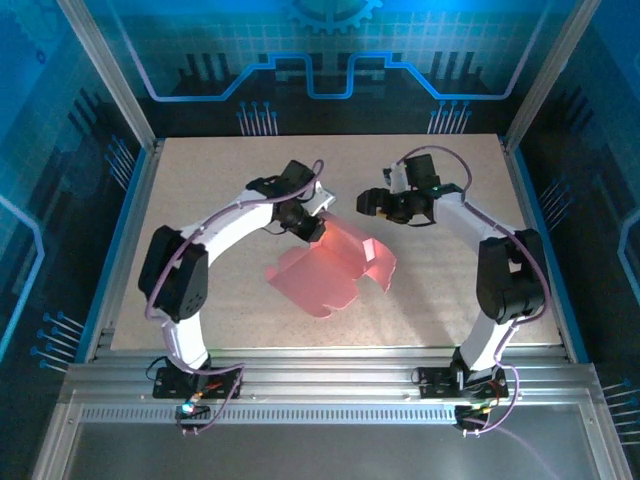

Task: Fold the paper box

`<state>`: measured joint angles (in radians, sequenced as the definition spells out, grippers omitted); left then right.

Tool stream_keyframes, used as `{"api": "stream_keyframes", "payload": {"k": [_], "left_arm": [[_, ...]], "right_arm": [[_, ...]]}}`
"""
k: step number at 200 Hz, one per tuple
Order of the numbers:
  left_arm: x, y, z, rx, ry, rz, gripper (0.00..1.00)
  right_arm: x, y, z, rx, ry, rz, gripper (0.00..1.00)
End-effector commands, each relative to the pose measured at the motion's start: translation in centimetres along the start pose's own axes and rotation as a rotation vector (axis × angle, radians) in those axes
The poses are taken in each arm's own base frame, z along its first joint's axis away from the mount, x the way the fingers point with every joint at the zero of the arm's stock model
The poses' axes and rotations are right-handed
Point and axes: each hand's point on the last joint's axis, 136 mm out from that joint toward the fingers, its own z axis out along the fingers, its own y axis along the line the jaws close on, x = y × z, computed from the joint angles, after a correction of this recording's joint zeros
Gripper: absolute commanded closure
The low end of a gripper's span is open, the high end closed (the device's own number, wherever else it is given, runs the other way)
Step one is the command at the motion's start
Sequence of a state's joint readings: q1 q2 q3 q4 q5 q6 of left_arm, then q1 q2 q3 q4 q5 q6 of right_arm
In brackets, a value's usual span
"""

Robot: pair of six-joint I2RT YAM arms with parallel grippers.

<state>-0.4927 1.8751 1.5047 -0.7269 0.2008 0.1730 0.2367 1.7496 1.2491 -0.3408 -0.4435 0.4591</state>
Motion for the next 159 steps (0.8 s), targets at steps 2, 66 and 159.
{"api": "stream_keyframes", "payload": {"k": [2,66,159], "left_arm": [[3.9,0.7,0.3,-0.019,0.245,-0.036,0.88],[3.8,1.1,0.3,-0.031,0.448,-0.023,0.82],[-0.2,0.4,-0.3,0.010,0.231,-0.027,0.29]], "right_arm": [[0.5,-0.8,-0.8,0.022,0.006,-0.013,0.20],[0.7,-1.0,-0.5,-0.006,0.023,-0.031,0.19],[1.0,0.3,0.8,-0.065,0.095,-0.097,0.20]]}}
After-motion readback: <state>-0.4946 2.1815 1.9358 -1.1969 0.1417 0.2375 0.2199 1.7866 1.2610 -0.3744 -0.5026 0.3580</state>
